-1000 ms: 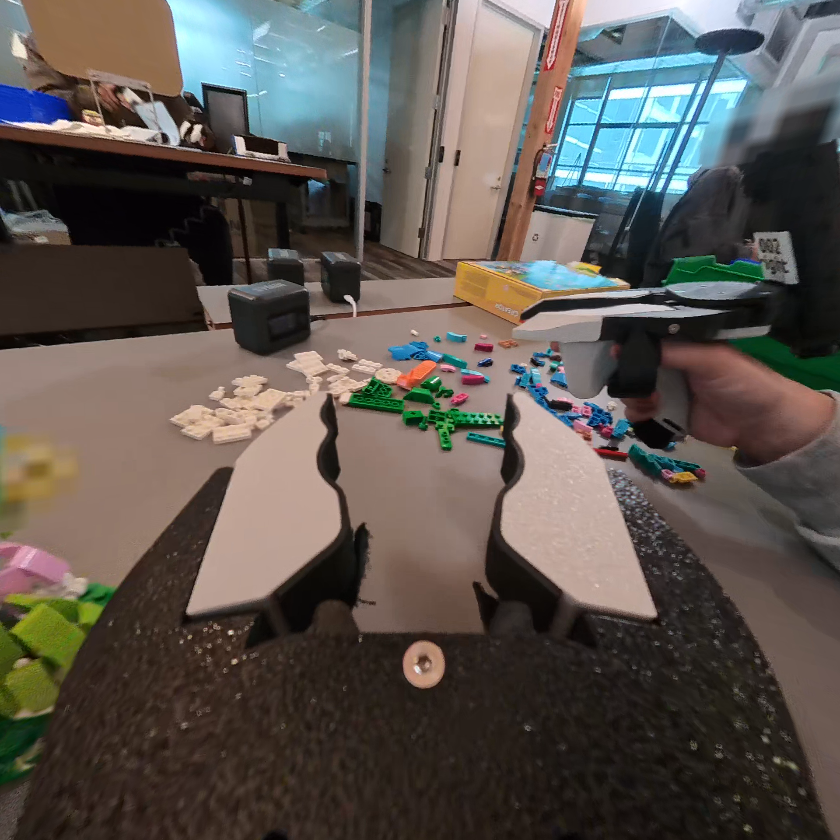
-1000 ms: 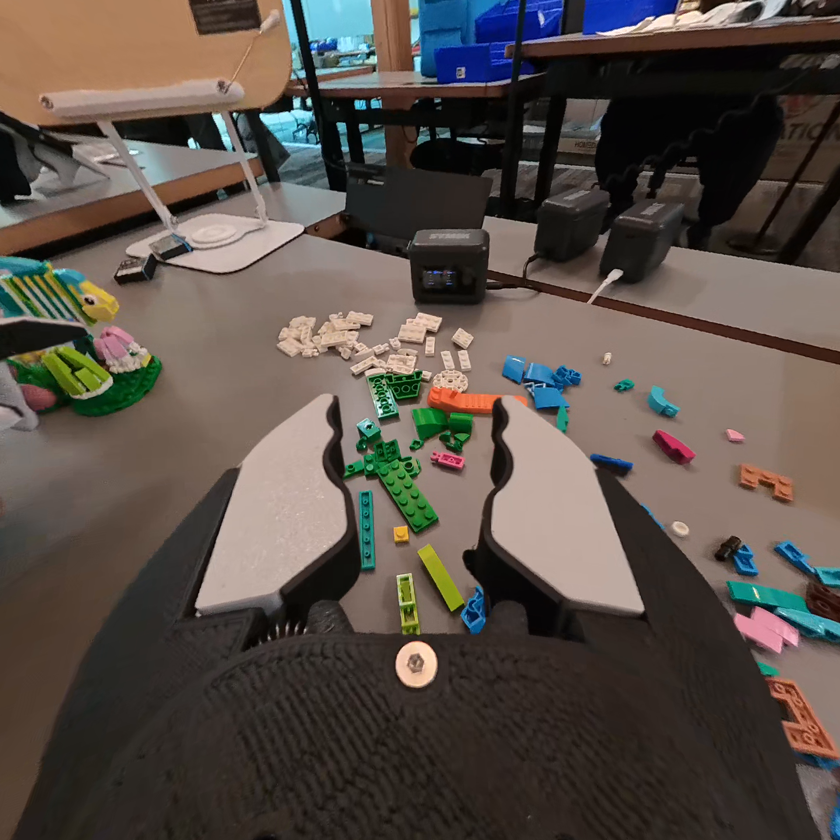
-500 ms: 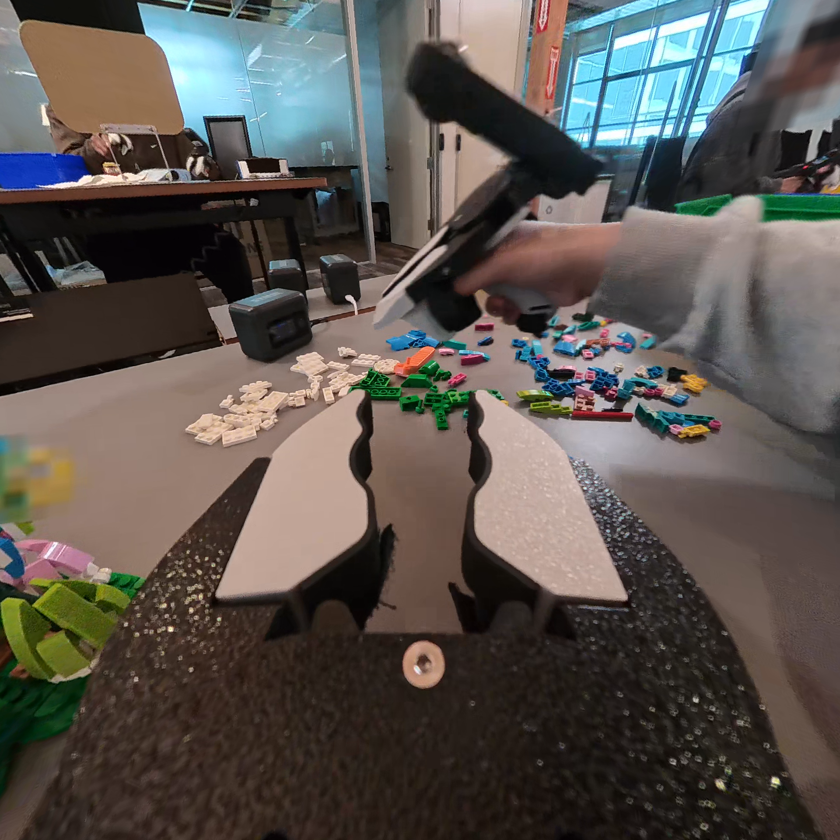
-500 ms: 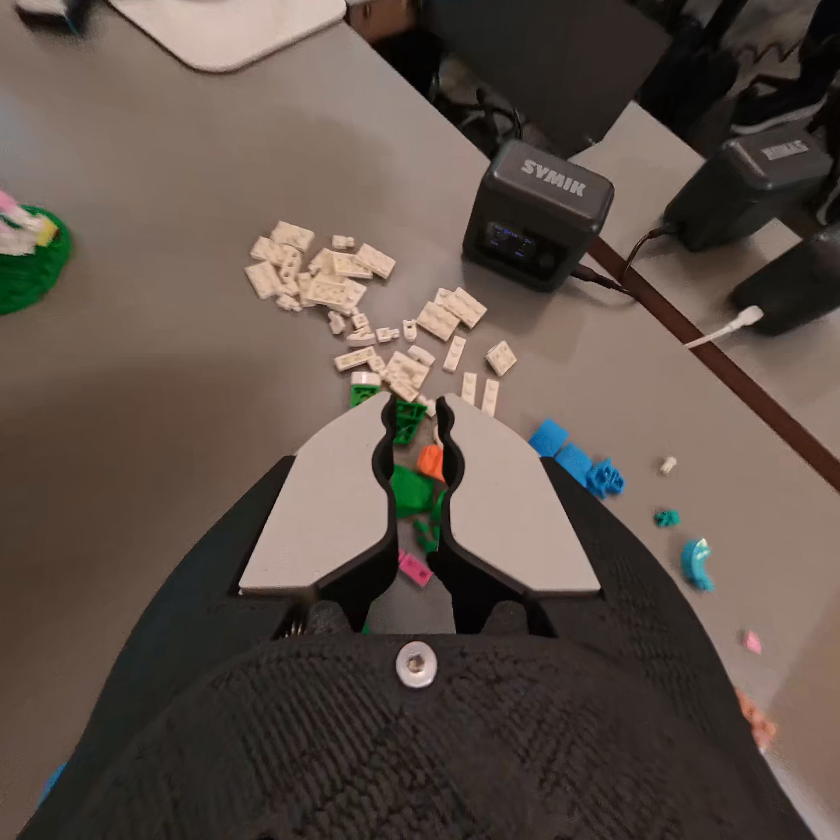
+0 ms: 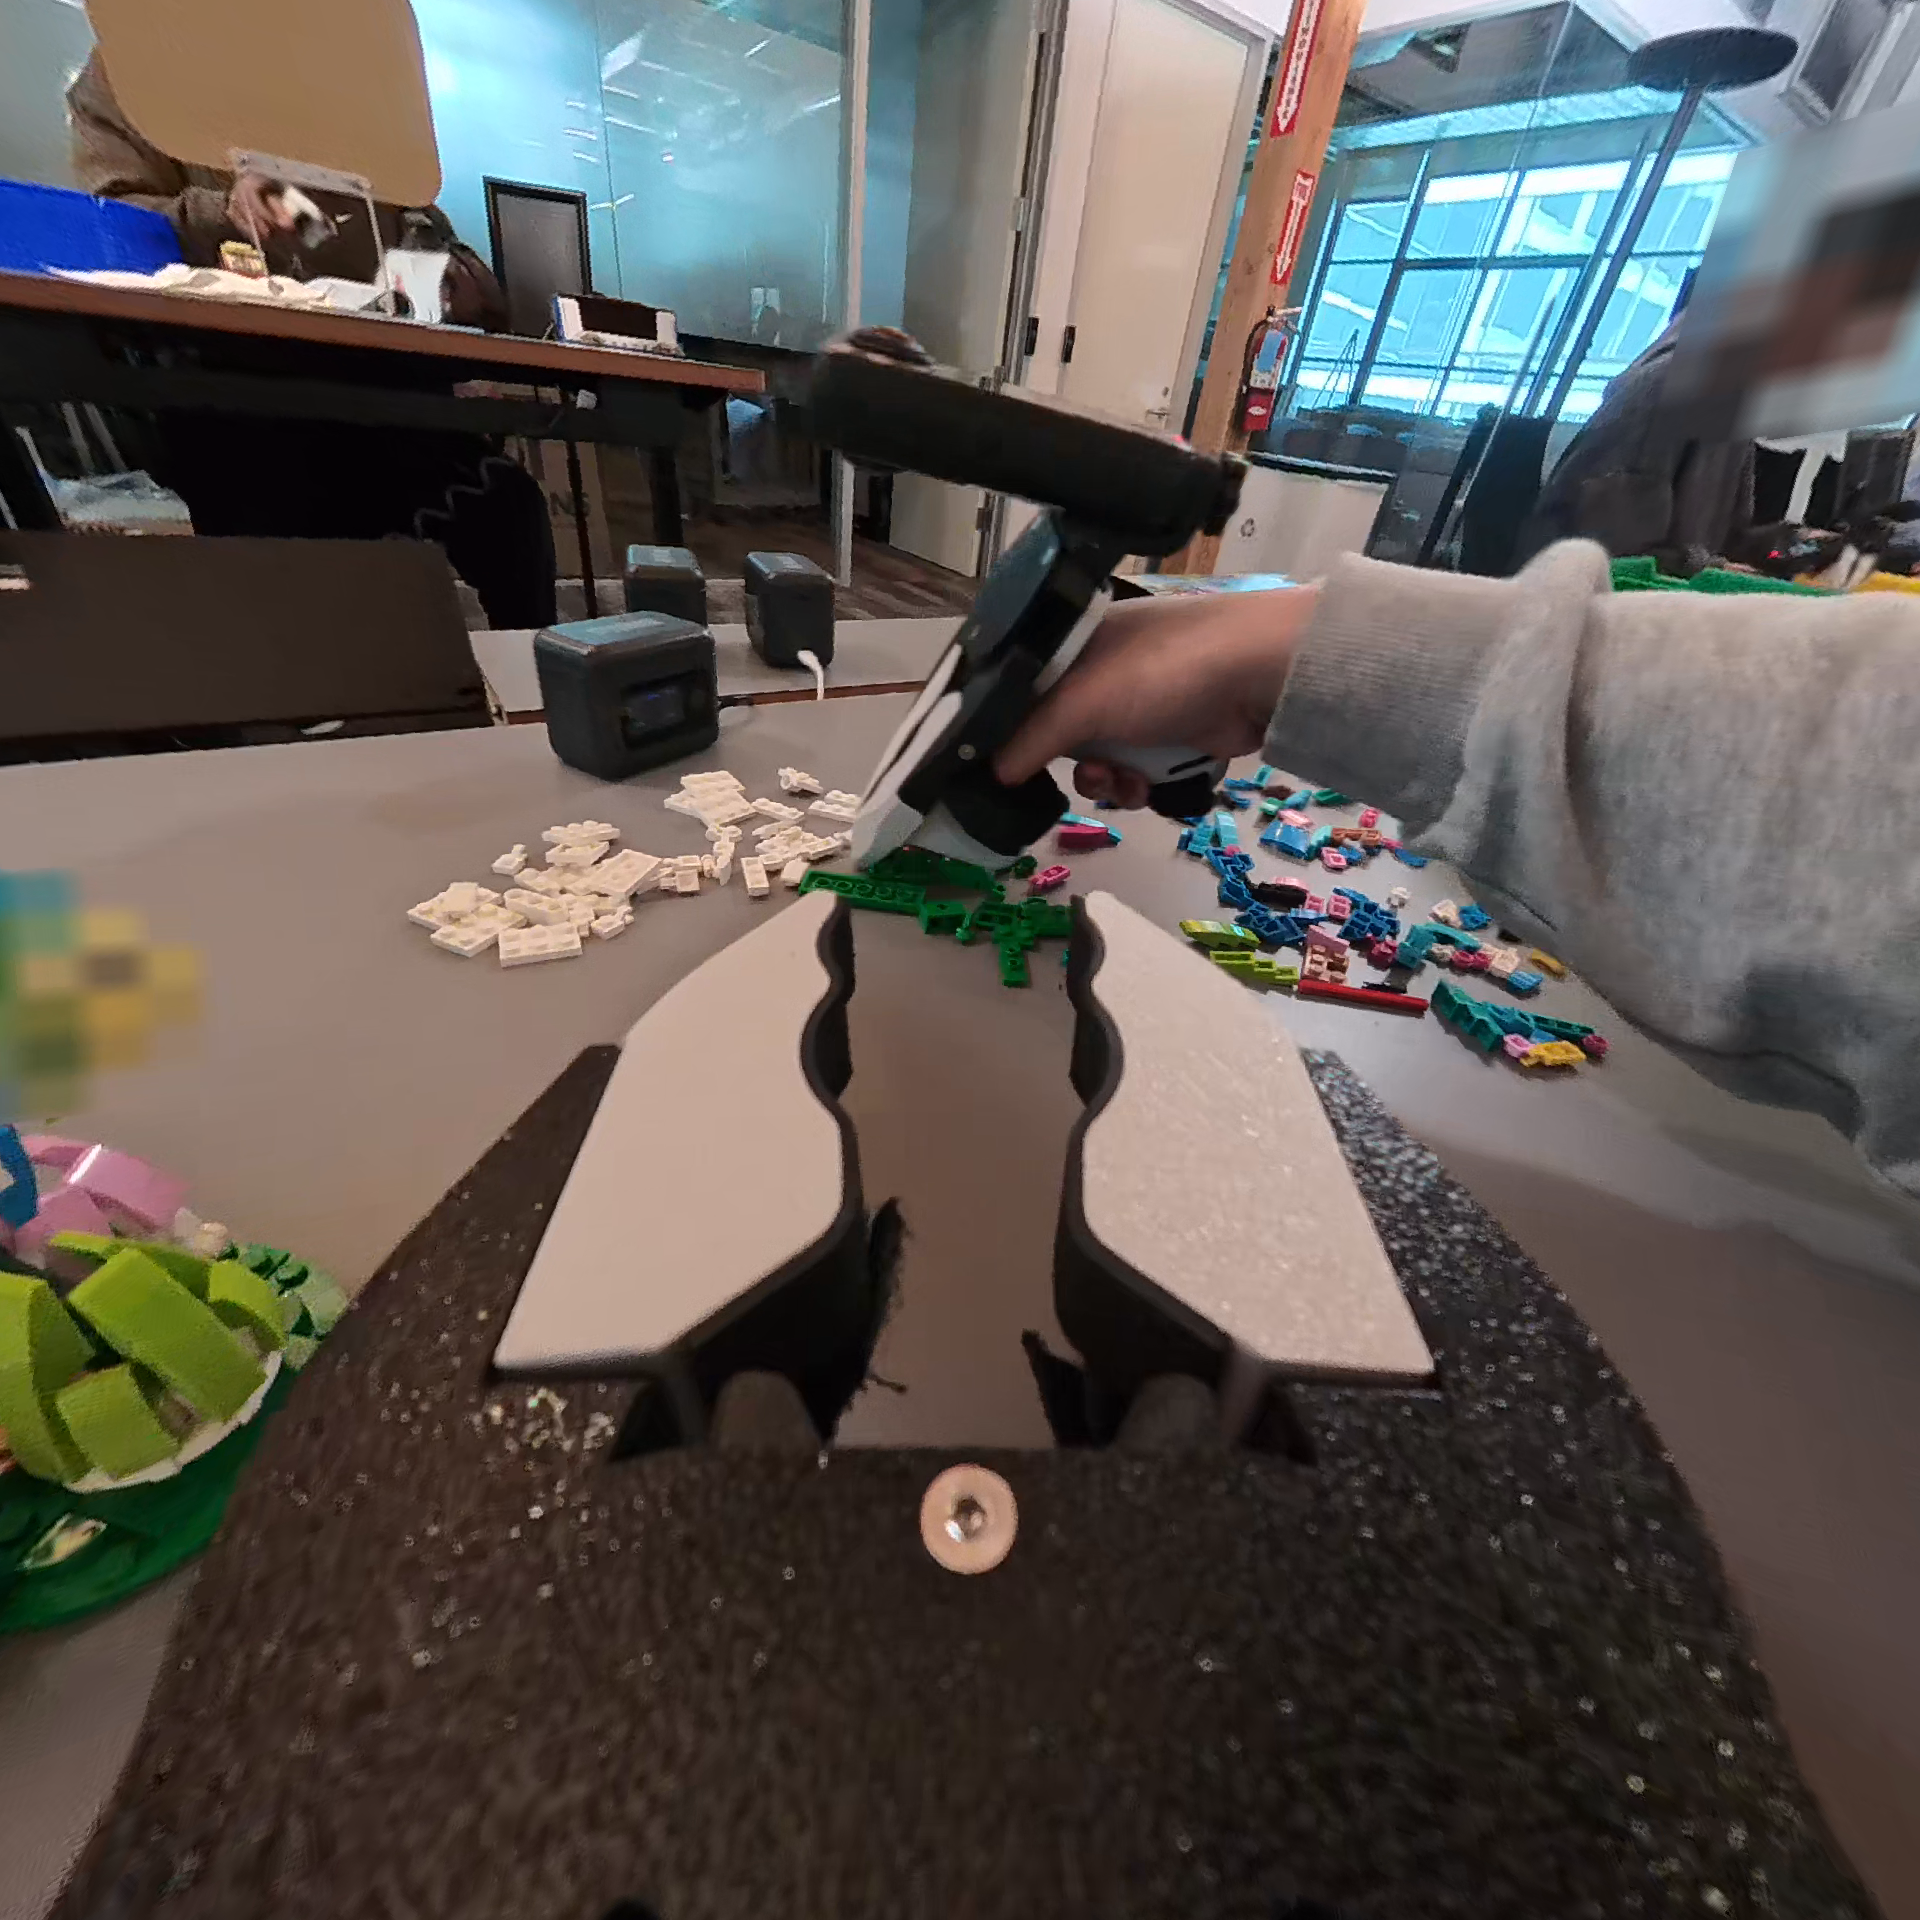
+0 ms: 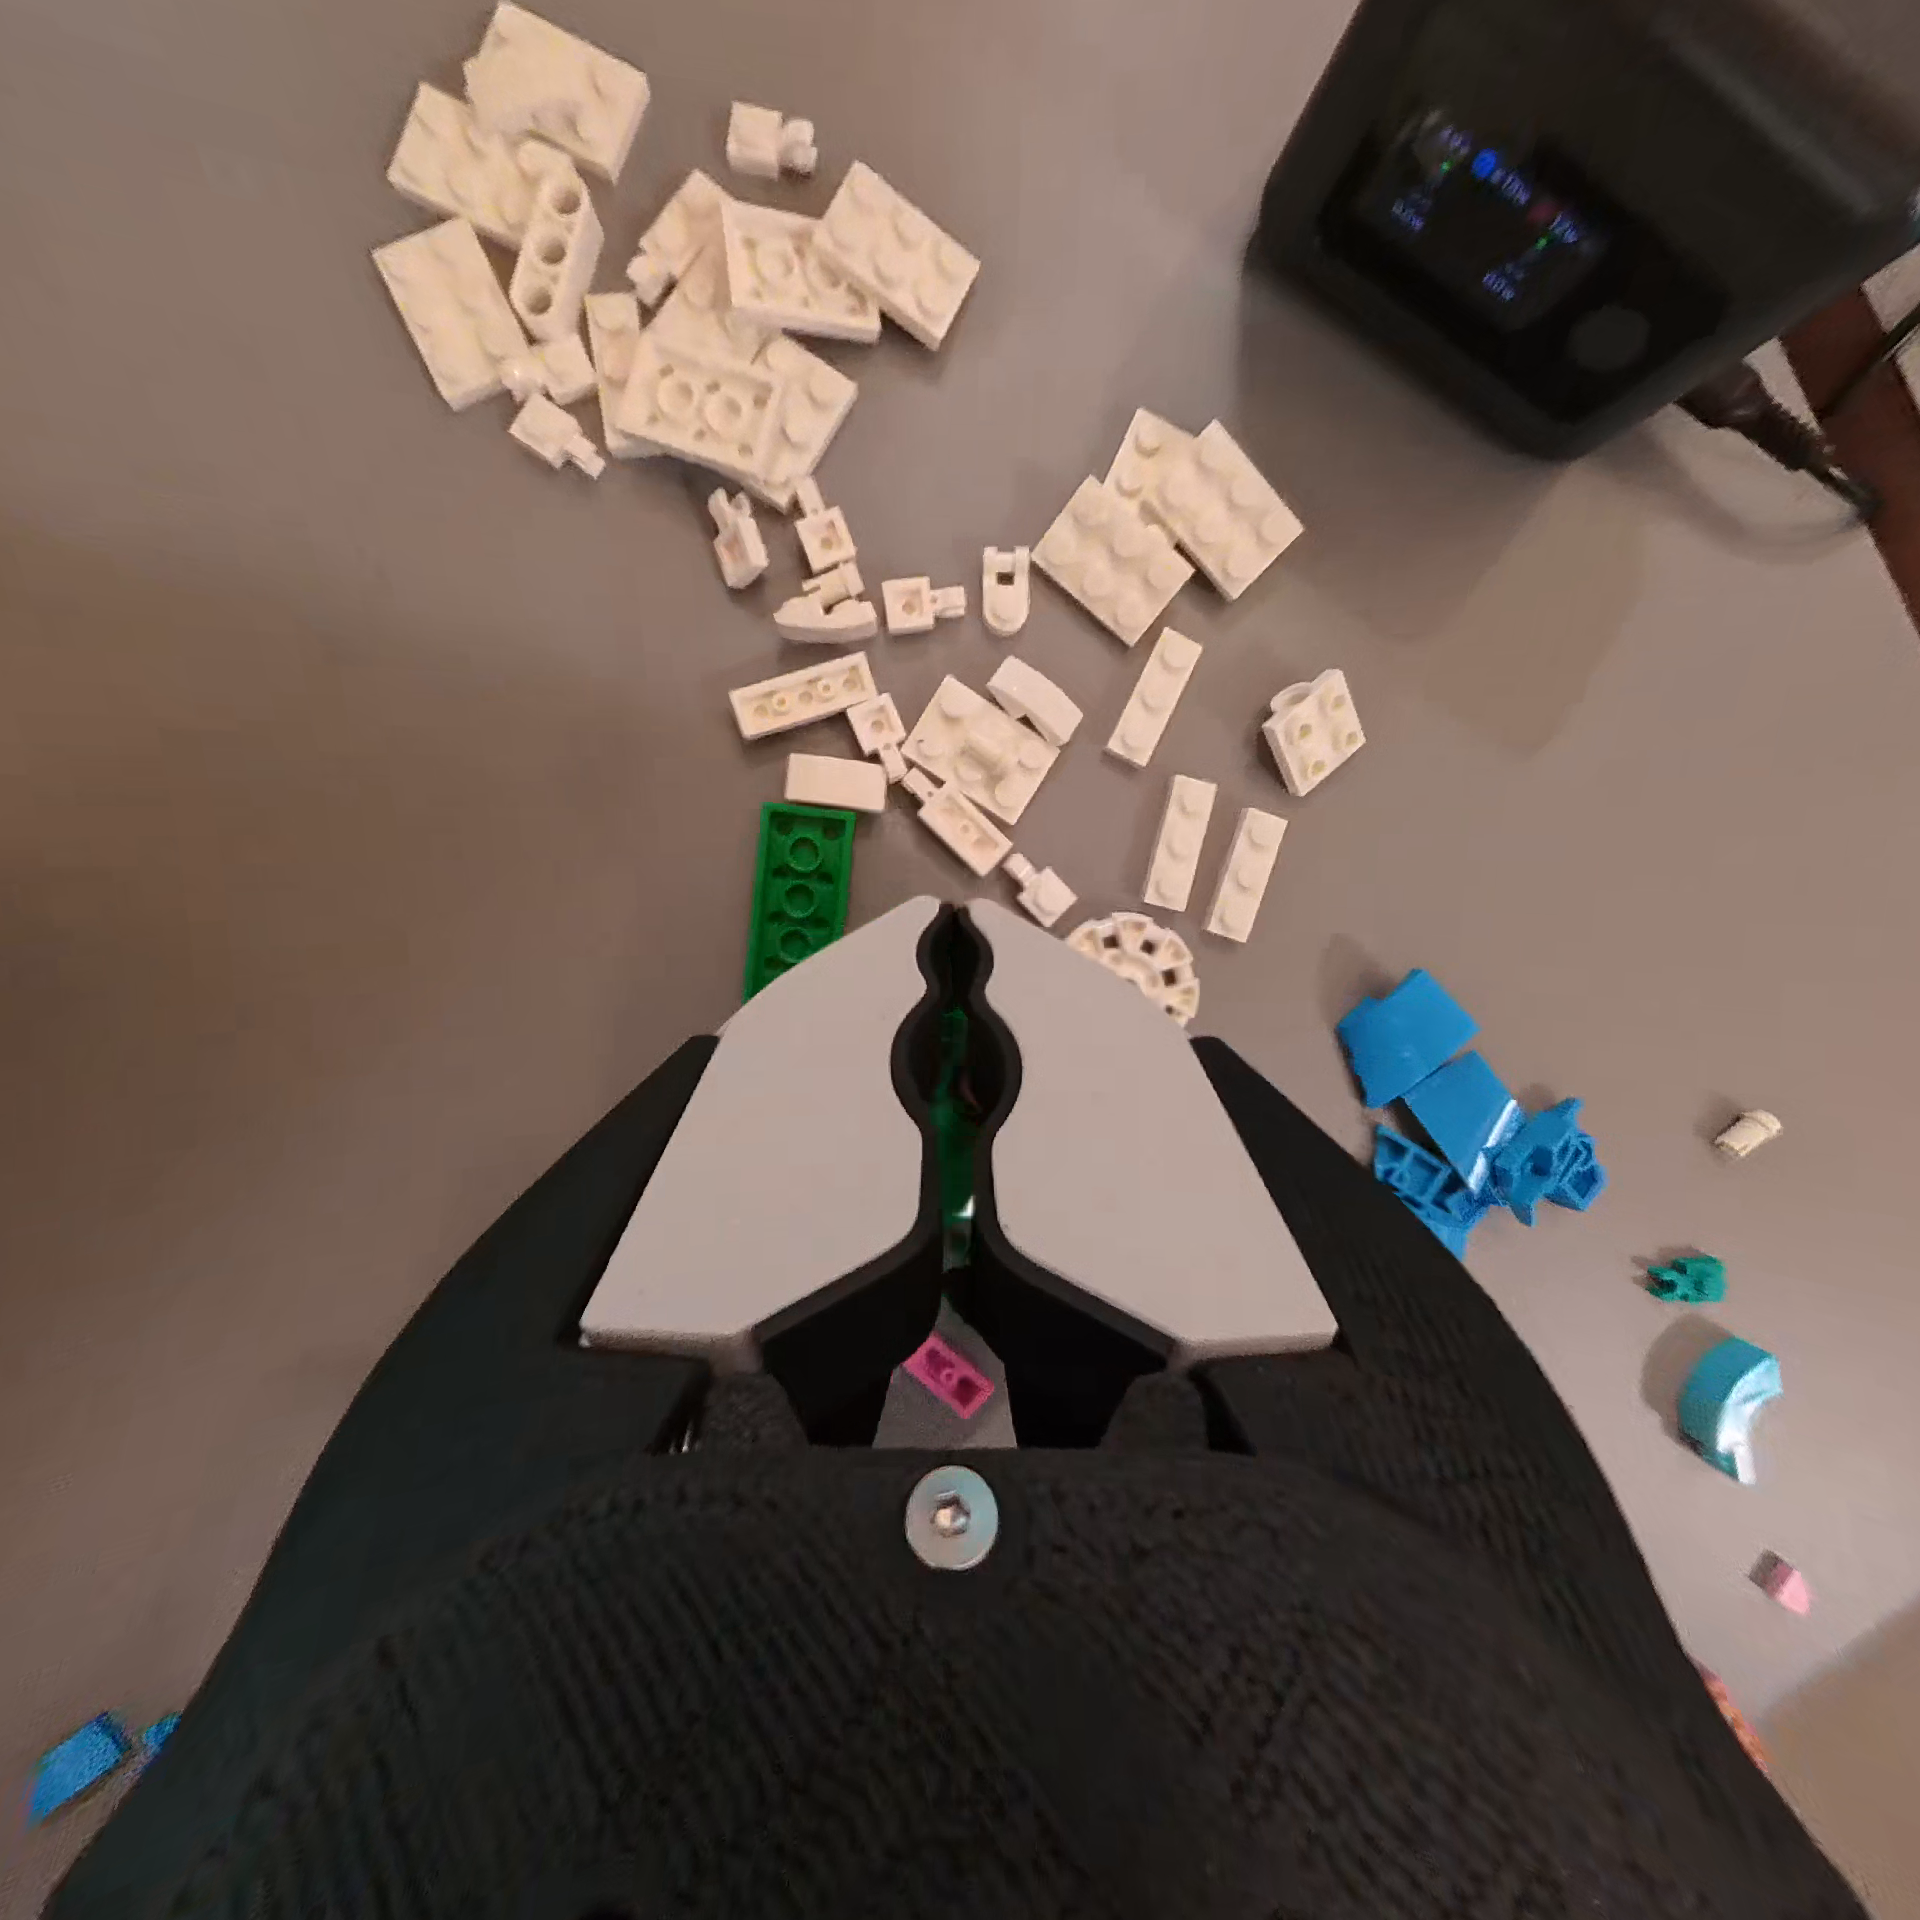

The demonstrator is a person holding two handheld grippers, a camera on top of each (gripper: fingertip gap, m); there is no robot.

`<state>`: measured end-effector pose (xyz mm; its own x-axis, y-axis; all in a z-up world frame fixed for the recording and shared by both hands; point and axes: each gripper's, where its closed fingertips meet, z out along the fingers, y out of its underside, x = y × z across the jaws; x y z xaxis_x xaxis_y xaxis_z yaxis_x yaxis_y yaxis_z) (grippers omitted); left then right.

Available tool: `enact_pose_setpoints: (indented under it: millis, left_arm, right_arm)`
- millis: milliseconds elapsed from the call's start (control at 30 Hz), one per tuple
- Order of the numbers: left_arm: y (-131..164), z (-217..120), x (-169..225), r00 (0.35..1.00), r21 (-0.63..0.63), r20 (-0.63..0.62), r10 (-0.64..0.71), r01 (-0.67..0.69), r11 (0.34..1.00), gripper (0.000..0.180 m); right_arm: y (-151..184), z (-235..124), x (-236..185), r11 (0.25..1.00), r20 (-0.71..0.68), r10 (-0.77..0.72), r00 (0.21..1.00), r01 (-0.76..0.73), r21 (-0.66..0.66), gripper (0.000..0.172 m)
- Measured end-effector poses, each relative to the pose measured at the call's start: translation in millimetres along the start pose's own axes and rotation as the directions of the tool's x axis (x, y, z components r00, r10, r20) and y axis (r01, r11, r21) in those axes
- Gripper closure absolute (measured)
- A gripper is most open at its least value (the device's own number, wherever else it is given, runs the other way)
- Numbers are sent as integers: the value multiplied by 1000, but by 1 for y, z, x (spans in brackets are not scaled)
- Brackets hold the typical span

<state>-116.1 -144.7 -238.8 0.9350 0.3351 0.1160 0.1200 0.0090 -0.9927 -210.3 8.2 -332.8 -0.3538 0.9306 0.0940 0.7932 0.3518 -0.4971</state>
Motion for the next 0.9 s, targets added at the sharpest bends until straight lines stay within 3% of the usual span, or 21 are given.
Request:
enact_pose_setpoints:
  millis: [233, 333, 400, 467, 600, 900]
  left_arm:
    - [1, 0, -1, 1000, -10, 2, -6, 6, 1000, 141]
    - [1, 0, -3, 1000, -9, 0, -29, 29, 1000, 141]
    - [1, 0, -3, 999, -11, -2, -43, 43, 999, 141]
    - [1, 0, -3, 999, -12, -3, -45, 45, 999, 141]
    - [2, 1, -2, 999, -17, -7, -34, 33, 999, 141]
    - [2, 1, 0, 1000, -21, -12, -28, 28, 999, 142]
  right_arm:
    - [18, -15, -34, 994, 137, -81, 987, 90, -61, 172]
    - [5, -27, 10, 999, -12, -40, 999, 40, 3, 167]
    - [-3, -31, 29, 994, 23, 107, 994, -107, 29, 152]
    - [-2, -29, 33, 984, 81, 179, 980, -178, -20, 141]
    - [15, -18, 32, 974, 73, 120, 990, -103, -204, 126]
    - [17, -3, 35, 927, 62, 193, 979, -162, -337, 129]
